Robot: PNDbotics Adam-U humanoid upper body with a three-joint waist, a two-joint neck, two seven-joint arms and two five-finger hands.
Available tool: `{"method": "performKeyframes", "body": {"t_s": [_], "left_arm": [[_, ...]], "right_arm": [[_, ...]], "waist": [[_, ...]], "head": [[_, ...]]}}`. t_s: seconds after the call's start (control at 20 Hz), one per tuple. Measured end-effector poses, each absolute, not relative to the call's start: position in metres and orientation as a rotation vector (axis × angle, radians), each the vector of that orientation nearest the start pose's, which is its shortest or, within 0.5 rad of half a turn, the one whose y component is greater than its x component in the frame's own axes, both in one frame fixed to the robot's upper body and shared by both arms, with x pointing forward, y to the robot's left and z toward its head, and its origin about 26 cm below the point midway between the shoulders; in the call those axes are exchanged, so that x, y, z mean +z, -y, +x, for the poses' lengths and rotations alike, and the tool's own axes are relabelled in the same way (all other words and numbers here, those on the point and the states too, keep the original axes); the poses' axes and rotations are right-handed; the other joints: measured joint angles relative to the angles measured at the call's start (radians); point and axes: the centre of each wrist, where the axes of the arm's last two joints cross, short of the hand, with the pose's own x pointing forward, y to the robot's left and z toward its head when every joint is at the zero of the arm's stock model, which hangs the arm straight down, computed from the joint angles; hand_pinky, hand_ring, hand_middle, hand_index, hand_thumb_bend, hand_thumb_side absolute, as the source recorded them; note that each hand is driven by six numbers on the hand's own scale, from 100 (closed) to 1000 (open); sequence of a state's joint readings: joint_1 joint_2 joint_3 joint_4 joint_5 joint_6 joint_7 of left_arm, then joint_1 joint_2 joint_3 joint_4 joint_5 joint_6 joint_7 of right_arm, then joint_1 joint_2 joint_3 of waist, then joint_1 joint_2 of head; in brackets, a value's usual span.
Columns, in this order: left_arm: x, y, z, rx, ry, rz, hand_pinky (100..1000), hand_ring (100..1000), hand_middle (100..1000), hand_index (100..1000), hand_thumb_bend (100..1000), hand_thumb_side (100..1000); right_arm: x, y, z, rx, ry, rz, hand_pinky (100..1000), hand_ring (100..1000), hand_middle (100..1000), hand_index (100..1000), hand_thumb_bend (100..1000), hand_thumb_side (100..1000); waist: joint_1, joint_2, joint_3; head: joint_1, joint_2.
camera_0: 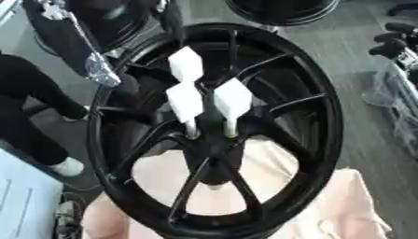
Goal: Pull the pin out of the wheel hub.
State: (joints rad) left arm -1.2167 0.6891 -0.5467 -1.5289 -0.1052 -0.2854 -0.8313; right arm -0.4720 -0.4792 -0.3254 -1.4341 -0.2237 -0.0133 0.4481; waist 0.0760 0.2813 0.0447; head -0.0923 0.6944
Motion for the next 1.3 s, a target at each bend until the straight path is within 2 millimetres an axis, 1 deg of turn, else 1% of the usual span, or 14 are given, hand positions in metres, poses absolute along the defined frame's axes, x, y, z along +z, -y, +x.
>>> {"method": "performKeyframes", "body": {"t_s": [0.2,0.4,0.6,0.8,1.2,1.3], "left_arm": [[0.377,-0.163,0.391,2.666,-2.073,-0.374,823,792,775,822,496,100],[0.374,-0.161,0.402,2.675,-2.096,-0.39,824,802,790,826,458,100],[0.371,-0.157,0.409,2.677,-2.115,-0.38,823,805,796,827,440,100],[0.369,-0.152,0.414,2.677,-2.125,-0.372,826,811,806,827,446,100],[0.356,-0.143,0.425,2.711,-2.089,-0.393,831,818,812,821,445,100],[0.352,-0.141,0.428,2.716,-2.082,-0.392,833,820,811,813,451,100]], "right_arm": [[0.18,0.406,0.366,0.377,1.964,-0.035,975,731,728,853,391,371],[0.18,0.406,0.367,0.379,1.965,-0.034,975,731,728,853,391,371],[0.18,0.406,0.367,0.38,1.964,-0.033,976,731,729,853,390,372],[0.181,0.406,0.368,0.381,1.965,-0.03,976,731,729,853,389,372],[0.182,0.403,0.369,0.391,1.964,-0.023,976,731,730,853,389,373],[0.181,0.402,0.369,0.391,1.963,-0.02,976,731,730,853,388,373]], "waist": [[-0.005,0.001,0.0],[-0.005,0.002,-0.002],[-0.005,0.003,-0.006],[-0.005,0.006,-0.009],[-0.005,0.01,-0.014],[-0.005,0.01,-0.017]], "head": [[0.0,0.006],[0.0,0.007],[0.0,0.006],[0.0,0.005],[0.003,-0.004],[0.003,-0.01]]}}
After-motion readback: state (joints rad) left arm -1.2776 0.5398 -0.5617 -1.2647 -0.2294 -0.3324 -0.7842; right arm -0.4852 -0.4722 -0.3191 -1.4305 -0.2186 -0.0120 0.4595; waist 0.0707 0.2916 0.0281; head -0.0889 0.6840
